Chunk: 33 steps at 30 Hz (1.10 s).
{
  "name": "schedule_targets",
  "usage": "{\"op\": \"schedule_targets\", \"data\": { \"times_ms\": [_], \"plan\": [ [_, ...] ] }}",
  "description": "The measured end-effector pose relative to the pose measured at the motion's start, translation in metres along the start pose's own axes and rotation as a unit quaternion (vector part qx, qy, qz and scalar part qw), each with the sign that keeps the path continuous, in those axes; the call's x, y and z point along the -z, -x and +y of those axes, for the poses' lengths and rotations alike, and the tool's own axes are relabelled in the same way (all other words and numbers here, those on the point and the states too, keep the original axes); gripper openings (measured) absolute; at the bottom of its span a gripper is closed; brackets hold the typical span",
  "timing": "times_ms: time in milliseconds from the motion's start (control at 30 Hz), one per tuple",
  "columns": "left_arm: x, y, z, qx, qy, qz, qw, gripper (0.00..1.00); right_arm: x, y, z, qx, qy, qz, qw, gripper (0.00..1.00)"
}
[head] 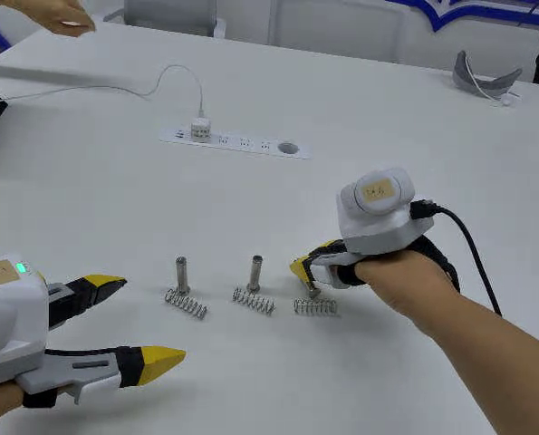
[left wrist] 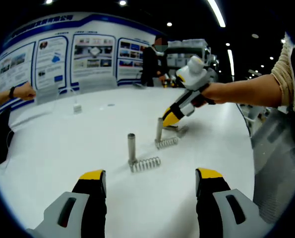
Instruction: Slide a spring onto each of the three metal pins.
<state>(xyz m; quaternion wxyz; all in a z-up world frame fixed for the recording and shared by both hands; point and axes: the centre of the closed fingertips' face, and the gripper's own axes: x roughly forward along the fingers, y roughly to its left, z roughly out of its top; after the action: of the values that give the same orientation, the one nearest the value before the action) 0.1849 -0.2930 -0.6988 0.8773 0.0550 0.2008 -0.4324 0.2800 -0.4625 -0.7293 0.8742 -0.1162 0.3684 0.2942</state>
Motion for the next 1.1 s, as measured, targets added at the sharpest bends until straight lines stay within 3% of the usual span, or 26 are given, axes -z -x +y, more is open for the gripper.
{"op": "schedule_targets", "data": {
  "times_ms": [333,1100],
  "plan": [
    [0.000,0.001,0.001,-0.001,0.001,0.001,1.0000,0.74,0.005,-0.009,0.001,0.000,-0.009,0.019,0.9998,0.18],
    [0.001,0.004,0.004,-0.005,0.004,0.001,1.0000,0.73,0.005,-0.013,-0.001,0.005,0.019,0.047,0.9987,0.13]
  ]
}}
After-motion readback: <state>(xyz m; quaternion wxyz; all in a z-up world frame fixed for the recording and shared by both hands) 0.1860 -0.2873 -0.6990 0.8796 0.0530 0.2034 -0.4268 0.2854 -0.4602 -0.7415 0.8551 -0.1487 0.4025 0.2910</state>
